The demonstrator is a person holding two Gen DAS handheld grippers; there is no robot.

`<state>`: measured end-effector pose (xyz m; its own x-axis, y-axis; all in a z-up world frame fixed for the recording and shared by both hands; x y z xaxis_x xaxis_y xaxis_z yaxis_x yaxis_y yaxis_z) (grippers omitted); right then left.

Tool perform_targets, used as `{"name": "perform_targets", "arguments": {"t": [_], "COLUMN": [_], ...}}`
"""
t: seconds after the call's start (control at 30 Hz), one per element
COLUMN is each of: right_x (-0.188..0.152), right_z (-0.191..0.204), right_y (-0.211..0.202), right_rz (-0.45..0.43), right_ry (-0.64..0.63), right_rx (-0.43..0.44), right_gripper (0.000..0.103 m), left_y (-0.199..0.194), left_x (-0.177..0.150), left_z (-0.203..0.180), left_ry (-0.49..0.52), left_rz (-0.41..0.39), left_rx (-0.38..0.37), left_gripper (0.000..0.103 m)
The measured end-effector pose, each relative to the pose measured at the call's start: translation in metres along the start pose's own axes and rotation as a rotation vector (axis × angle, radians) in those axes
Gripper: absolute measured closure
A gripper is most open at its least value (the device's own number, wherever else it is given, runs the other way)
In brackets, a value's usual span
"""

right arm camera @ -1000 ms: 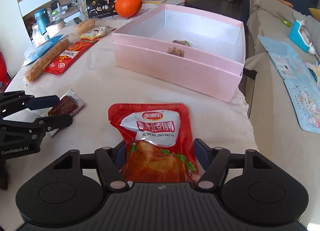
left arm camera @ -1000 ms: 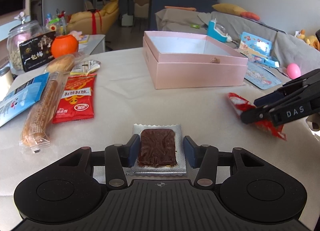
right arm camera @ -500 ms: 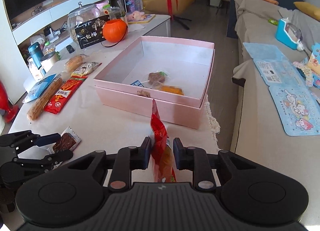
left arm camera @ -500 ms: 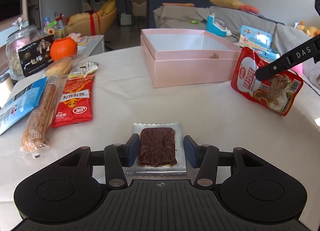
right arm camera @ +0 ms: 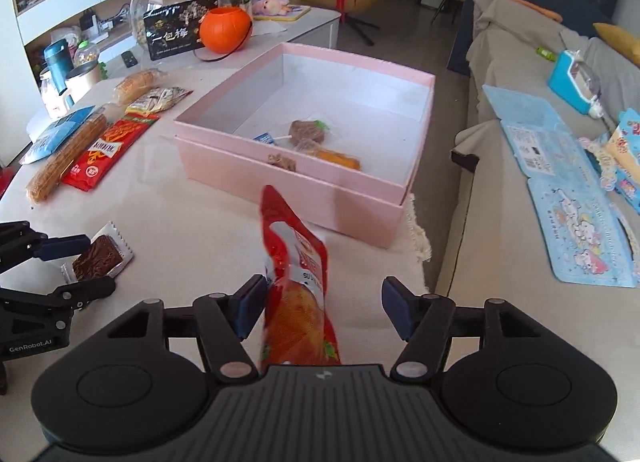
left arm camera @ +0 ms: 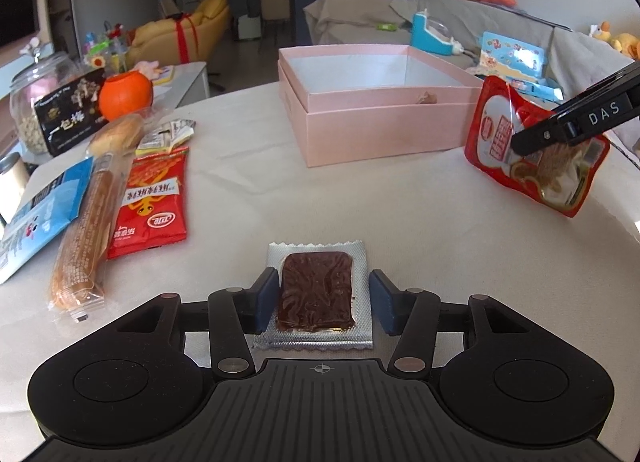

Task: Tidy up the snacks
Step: 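Lift the red duck packet over the pink box with the right gripper while the left holds the meat slice, then open both grippers over the pink box to drop the duck packet and meat slice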

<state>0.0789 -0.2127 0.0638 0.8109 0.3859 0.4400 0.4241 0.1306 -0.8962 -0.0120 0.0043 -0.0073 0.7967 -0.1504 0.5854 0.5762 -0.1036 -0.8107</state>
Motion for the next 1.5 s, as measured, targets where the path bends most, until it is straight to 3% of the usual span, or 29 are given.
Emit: {"name": "perform_targets", "arguments": {"t": [0.07, 0.1, 0.27, 0.3, 0.43, 0.6, 0.73, 0.87, 0.97, 1.0, 1.03, 1.07, 1.1, 1.17, 1.23, 1.37, 1.5], "right_x": [0.001, 0.003, 0.007, 0.007, 0.006, 0.007, 0.018, 0.065, 0.12, 0.139, 0.154, 0.165, 0.171, 0.167, 0.152, 0.135, 0.119], "right_z": [-0.01, -0.019, -0.044, -0.045, -0.041, -0.03, -0.026, -0.029, -0.035, -0.037, -0.039, -0.042, -0.045, -0.048, -0.048, -0.033, 0.01], "right_y": [-0.007, -0.008, 0.019, 0.026, 0.044, 0.023, -0.009, -0.048, -0.057, -0.054, -0.047, -0.04, -0.035, -0.035, -0.039, -0.033, -0.015], "right_rz": [-0.024, -0.025, 0.082, 0.098, 0.129, 0.089, 0.029, -0.099, -0.172, -0.183, -0.182, -0.168, -0.15, -0.146, -0.173, -0.191, -0.195], "right_ry": [0.029, 0.057, 0.141, 0.149, 0.173, 0.131, 0.113, 0.12, 0.152, 0.146, 0.157, 0.182, 0.203, 0.206, 0.192, 0.168, 0.081], "right_rx": [-0.038, -0.036, 0.139, 0.155, 0.196, 0.202, 0.232, 0.244, 0.229, 0.22, 0.191, 0.147, 0.121, 0.147, 0.17, 0.117, 0.068], "right_gripper": [0.057, 0.059, 0.061, 0.061, 0.079, 0.08, 0.08, 0.08, 0.073, 0.065, 0.044, 0.039, 0.039, 0.04, 0.039, 0.035, 0.027], "left_y": [0.0, 0.0, 0.0, -0.001, -0.003, -0.006, -0.022, -0.046, -0.024, -0.009, 0.007, 0.015, 0.015, 0.007, -0.005, -0.024, -0.04], "left_x": [0.0, -0.001, -0.003, -0.003, 0.0, 0.002, 0.041, 0.125, 0.185, 0.2, 0.211, 0.215, 0.213, 0.198, 0.176, 0.122, 0.067], "left_z": [0.0, -0.002, -0.005, -0.004, 0.002, -0.005, -0.003, 0.002, 0.014, 0.015, 0.017, 0.021, 0.027, 0.042, 0.06, 0.1, 0.149], "left_ry": [-0.015, -0.02, 0.004, 0.01, 0.008, 0.043, 0.034, 0.004, -0.109, -0.105, -0.101, -0.125, -0.15, -0.157, -0.164, -0.216, -0.299], "left_rz": [-0.005, -0.007, -0.02, -0.018, 0.0, -0.033, -0.1, -0.275, -0.331, -0.293, -0.227, -0.186, -0.171, -0.185, -0.21, -0.22, -0.203], "left_rx": [0.004, 0.011, 0.031, 0.02, -0.018, -0.042, -0.127, -0.202, -0.298, -0.304, -0.288, -0.265, -0.256, -0.281, -0.245, -0.192, 0.008], "left_gripper": [0.048, 0.048, 0.048, 0.048, 0.05, 0.053, 0.054, 0.05, 0.05, 0.049, 0.05, 0.052, 0.052, 0.052, 0.052, 0.052, 0.052]}}
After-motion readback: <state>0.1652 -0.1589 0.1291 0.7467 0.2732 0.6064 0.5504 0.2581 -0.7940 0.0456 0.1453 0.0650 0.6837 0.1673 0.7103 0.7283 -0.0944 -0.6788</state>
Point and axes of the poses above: each gripper's, at about its wrist camera, not at the fingertips, and y roughly the way its jaws point, z to its left, x to its top, the point moved 2 cm from there along y, roughly the way its jaws point, and after that the axes turned 12 degrees about z, right-handed, at the moved point
